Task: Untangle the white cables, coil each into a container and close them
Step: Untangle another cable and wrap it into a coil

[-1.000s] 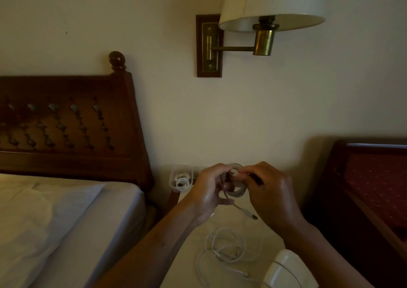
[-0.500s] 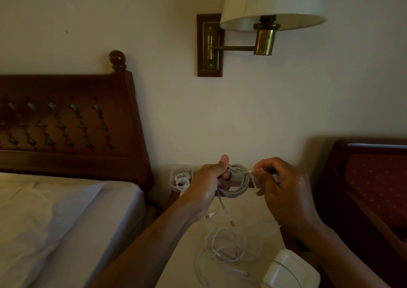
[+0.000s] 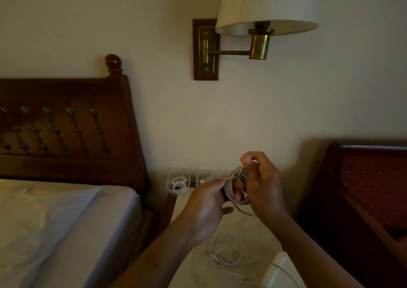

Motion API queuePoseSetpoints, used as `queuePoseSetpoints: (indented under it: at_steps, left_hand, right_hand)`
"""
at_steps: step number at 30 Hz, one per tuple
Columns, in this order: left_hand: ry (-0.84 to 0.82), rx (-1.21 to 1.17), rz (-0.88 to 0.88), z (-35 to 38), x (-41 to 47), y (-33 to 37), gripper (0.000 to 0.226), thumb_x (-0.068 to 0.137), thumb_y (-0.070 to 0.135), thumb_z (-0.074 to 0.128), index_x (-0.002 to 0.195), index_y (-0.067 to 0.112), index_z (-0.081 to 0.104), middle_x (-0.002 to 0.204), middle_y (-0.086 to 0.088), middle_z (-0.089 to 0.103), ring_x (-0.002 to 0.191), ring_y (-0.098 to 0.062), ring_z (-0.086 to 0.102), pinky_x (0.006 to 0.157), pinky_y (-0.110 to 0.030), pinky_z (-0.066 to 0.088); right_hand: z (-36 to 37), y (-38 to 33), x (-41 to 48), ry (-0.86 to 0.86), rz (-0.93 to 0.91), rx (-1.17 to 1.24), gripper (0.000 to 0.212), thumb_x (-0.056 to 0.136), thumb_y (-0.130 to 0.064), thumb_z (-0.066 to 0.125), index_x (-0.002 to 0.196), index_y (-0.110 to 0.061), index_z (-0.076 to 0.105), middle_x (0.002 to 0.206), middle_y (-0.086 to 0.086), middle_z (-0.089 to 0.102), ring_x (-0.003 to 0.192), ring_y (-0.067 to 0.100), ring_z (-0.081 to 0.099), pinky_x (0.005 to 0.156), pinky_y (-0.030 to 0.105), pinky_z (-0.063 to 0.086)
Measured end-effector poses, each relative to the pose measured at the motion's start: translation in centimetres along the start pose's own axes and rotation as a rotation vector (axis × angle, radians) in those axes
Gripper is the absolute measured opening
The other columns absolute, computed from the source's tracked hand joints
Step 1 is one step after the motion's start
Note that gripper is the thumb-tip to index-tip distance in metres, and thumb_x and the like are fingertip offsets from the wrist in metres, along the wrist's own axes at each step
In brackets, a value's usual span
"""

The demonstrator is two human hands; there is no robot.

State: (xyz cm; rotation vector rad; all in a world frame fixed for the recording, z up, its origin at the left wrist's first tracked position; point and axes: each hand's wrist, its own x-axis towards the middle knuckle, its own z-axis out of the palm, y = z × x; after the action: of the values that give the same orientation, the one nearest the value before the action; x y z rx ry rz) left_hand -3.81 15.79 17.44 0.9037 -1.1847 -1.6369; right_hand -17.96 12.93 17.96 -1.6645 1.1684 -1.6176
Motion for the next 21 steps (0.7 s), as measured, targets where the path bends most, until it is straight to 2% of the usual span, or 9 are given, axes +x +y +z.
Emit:
queuePoseSetpoints:
  at_steps: [2,4,6,9,11,16,19,21]
  left_hand:
    - [-0.043,0.025,-0.047,-0.4,-0.3,0.7,0.040,0.107,0.038,0.032,0.107,0.017,0.067,0.091,-0.003,0.069,0.092,-0.018,0.060,0.087,-0.043,0.035]
    - [-0.087,0.082,-0.094,-0.8,-0.4,1.8,0.045,0.109,0.043,0.031,0.119,0.017,0.066,0.104,-0.005,0.072,0.103,-0.022,0.062,0.091,-0.045,0.038]
    - [-0.108,0.163,-0.128,-1.3,-0.2,3.1,0.048,0.108,0.047,0.039,0.126,0.012,0.067,0.110,-0.009,0.072,0.107,-0.027,0.063,0.095,-0.046,0.043]
    - [-0.089,0.267,-0.084,-1.8,0.2,4.3,0.049,0.102,0.035,0.057,0.123,-0.008,0.066,0.113,-0.024,0.071,0.103,-0.035,0.066,0.099,-0.053,0.052]
    - [-0.086,0.341,-0.022,-2.0,0.4,4.8,0.040,0.102,0.030,0.060,0.117,-0.005,0.072,0.111,-0.025,0.074,0.102,-0.035,0.071,0.099,-0.054,0.056]
    - [-0.096,0.523,0.057,-2.0,1.0,5.2,0.023,0.102,0.025,0.065,0.109,0.007,0.079,0.100,-0.012,0.079,0.093,-0.029,0.076,0.086,-0.047,0.063]
    - [-0.069,0.544,0.122,-1.7,1.3,4.9,0.024,0.104,0.025,0.062,0.107,0.008,0.079,0.093,-0.012,0.079,0.082,-0.033,0.076,0.072,-0.041,0.064]
    - [-0.009,0.569,0.197,-1.4,1.6,4.1,0.027,0.105,0.026,0.061,0.101,0.006,0.079,0.087,-0.017,0.077,0.074,-0.038,0.075,0.064,-0.041,0.064]
  right_hand:
    - [0.1,0.1,-0.2,-0.019,-0.035,0.012,0.021,0.108,-0.022,0.047,0.093,-0.028,0.059,0.062,-0.009,0.059,0.050,0.001,0.057,0.045,0.019,0.047]
    - [0.1,0.1,-0.4,-0.055,-0.058,0.019,0.020,0.107,-0.017,0.049,0.094,-0.028,0.060,0.066,-0.011,0.062,0.053,0.001,0.061,0.048,0.019,0.050]
    - [-0.2,-0.1,-0.3,-0.104,-0.124,-0.015,0.020,0.106,-0.013,0.050,0.098,-0.027,0.061,0.069,-0.009,0.064,0.055,0.004,0.062,0.049,0.021,0.051]
    - [-0.8,-0.6,0.2,-0.161,-0.189,-0.069,0.019,0.106,-0.012,0.050,0.101,-0.025,0.062,0.069,0.002,0.064,0.055,0.016,0.063,0.049,0.039,0.055]
    - [-1.2,-1.0,0.8,-0.192,-0.164,-0.040,0.018,0.106,-0.016,0.051,0.101,-0.027,0.064,0.067,0.007,0.064,0.054,0.024,0.061,0.049,0.048,0.055]
    - [-1.6,-1.6,1.4,-0.283,-0.143,-0.044,0.021,0.106,-0.014,0.051,0.101,-0.029,0.065,0.067,0.007,0.068,0.055,0.021,0.066,0.050,0.040,0.057]
    - [-1.6,-1.5,1.6,-0.306,-0.094,0.033,0.023,0.105,-0.015,0.053,0.103,-0.032,0.068,0.072,0.012,0.069,0.066,0.038,0.067,0.061,0.056,0.059]
    - [-1.4,-1.3,1.7,-0.296,-0.057,0.049,0.023,0.105,-0.018,0.055,0.107,-0.035,0.071,0.075,0.009,0.069,0.073,0.041,0.066,0.066,0.060,0.058]
